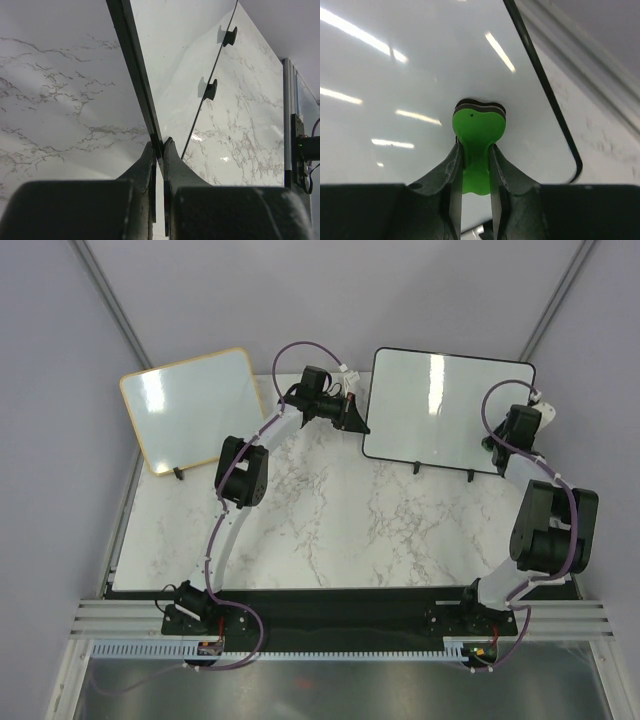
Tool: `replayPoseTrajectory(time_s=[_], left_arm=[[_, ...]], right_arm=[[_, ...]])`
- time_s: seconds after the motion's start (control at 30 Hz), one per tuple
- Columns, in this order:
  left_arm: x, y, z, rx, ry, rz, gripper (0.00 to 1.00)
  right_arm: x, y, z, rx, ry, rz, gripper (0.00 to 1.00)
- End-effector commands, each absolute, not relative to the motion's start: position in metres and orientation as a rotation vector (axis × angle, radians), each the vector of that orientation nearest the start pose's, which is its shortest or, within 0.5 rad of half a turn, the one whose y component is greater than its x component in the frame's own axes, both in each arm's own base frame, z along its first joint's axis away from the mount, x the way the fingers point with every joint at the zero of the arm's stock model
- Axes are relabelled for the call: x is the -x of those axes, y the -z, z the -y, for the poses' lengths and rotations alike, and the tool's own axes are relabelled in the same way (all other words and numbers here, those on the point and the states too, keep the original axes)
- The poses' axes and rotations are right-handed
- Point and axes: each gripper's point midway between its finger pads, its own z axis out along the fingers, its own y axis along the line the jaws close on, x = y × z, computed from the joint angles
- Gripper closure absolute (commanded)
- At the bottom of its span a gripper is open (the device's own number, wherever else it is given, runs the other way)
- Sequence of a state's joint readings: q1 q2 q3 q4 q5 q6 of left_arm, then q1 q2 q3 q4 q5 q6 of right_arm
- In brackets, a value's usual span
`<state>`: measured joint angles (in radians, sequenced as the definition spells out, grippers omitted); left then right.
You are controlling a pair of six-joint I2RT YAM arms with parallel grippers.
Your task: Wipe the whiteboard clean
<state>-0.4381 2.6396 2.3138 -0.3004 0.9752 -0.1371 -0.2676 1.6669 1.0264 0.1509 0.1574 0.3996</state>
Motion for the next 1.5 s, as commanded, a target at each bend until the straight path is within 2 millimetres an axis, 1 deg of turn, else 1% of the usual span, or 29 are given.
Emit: replayPoseTrajectory(time_s=[0.0,0.03,0.1,0.13,0.17,0.2,0.23,0.3,0.33,0.37,0.4,0.47,0.53,0.57,0.6,0.7,0.77,0.87,1.0,1.13,1.17,1.2,1.27,1.33,1.37,1.4,1.47], left_arm=[[-0.52,-0.11,0.392,-0.899,1.247,-1.9,0.98],[-0.521,-0.111,0.392,-0.896,1.246,-1.899,0.98],[-0.519,-0.111,0.392,-0.9,1.254,-1.898,0.98],[-0.519,-0.11,0.392,-0.902,1.258,-1.9,0.98],[-0.518,-0.11,0.393,-0.902,1.259,-1.899,0.98],[-0.517,-0.11,0.393,-0.902,1.262,-1.901,0.98],[-0.517,-0.11,0.393,-0.902,1.264,-1.9,0.98],[-0.517,-0.11,0.393,-0.904,1.267,-1.899,0.98],[-0.517,-0.111,0.394,-0.906,1.27,-1.896,0.98],[-0.516,-0.111,0.394,-0.908,1.271,-1.896,0.98],[-0.516,-0.113,0.394,-0.911,1.27,-1.89,0.98],[-0.517,-0.116,0.395,-0.911,1.265,-1.884,0.98],[-0.517,-0.116,0.395,-0.909,1.267,-1.887,0.98],[-0.517,-0.116,0.394,-0.907,1.268,-1.888,0.98],[-0.517,-0.116,0.394,-0.906,1.267,-1.888,0.98],[-0.521,-0.114,0.394,-0.887,1.256,-1.898,0.98],[-0.52,-0.114,0.394,-0.885,1.259,-1.898,0.98],[-0.521,-0.113,0.393,-0.883,1.249,-1.901,0.98],[-0.533,-0.109,0.388,-0.838,1.186,-1.924,0.98],[-0.538,-0.109,0.385,-0.843,1.154,-1.915,0.98],[-0.538,-0.109,0.385,-0.845,1.15,-1.914,0.98],[-0.54,-0.112,0.385,-0.847,1.146,-1.902,0.98],[-0.543,-0.111,0.386,-0.853,1.13,-1.89,0.98],[-0.548,-0.116,0.387,-0.856,1.115,-1.864,0.98],[-0.548,-0.112,0.387,-0.858,1.122,-1.867,0.98],[-0.545,-0.116,0.389,-0.883,1.146,-1.844,0.98],[-0.543,-0.116,0.39,-0.893,1.161,-1.835,0.98]], right_arm=[[-0.398,-0.084,0.132,-1.036,0.165,-1.965,1.0],[-0.376,-0.082,0.137,-1.102,0.239,-1.97,1.0],[-0.356,-0.075,0.136,-1.162,0.271,-1.972,1.0],[-0.339,-0.069,0.137,-1.187,0.313,-1.985,1.0],[-0.332,-0.066,0.137,-1.203,0.332,-1.988,1.0],[-0.32,-0.061,0.139,-1.228,0.377,-2.003,1.0],[-0.31,-0.062,0.147,-1.249,0.456,-1.981,1.0],[-0.303,-0.058,0.151,-1.269,0.497,-1.97,1.0],[-0.306,-0.054,0.149,-1.269,0.484,-1.977,1.0],[-0.313,-0.049,0.141,-1.255,0.419,-2.007,1.0],[-0.322,-0.044,0.136,-1.241,0.391,-2.022,1.0],[-0.331,-0.04,0.129,-1.245,0.368,-2.031,1.0],[-0.347,-0.036,0.118,-1.222,0.334,-2.056,1.0],[-0.352,-0.034,0.112,-1.206,0.319,-2.072,1.0],[-0.36,-0.034,0.101,-1.173,0.296,-2.091,1.0],[-0.366,-0.035,0.086,-1.141,0.294,-2.096,1.0],[-0.367,-0.034,0.085,-1.147,0.291,-2.092,1.0],[-0.372,-0.031,0.078,-1.124,0.259,-2.115,1.0],[-0.379,-0.027,0.064,-1.043,0.242,-2.151,1.0],[-0.393,-0.026,0.04,-0.944,0.123,-2.183,1.0],[-0.395,-0.025,0.036,-0.939,0.096,-2.189,1.0],[-0.399,-0.025,0.021,-0.897,0.071,-2.204,1.0],[-0.402,-0.025,0.013,-0.872,0.055,-2.209,1.0],[-0.405,-0.024,0.001,-0.848,0.038,-2.221,1.0],[-0.406,-0.023,-0.002,-0.84,0.031,-2.223,1.0],[-0.407,-0.022,-0.008,-0.825,0.018,-2.227,1.0],[-0.407,-0.019,-0.012,-0.818,0.014,-2.234,1.0]])
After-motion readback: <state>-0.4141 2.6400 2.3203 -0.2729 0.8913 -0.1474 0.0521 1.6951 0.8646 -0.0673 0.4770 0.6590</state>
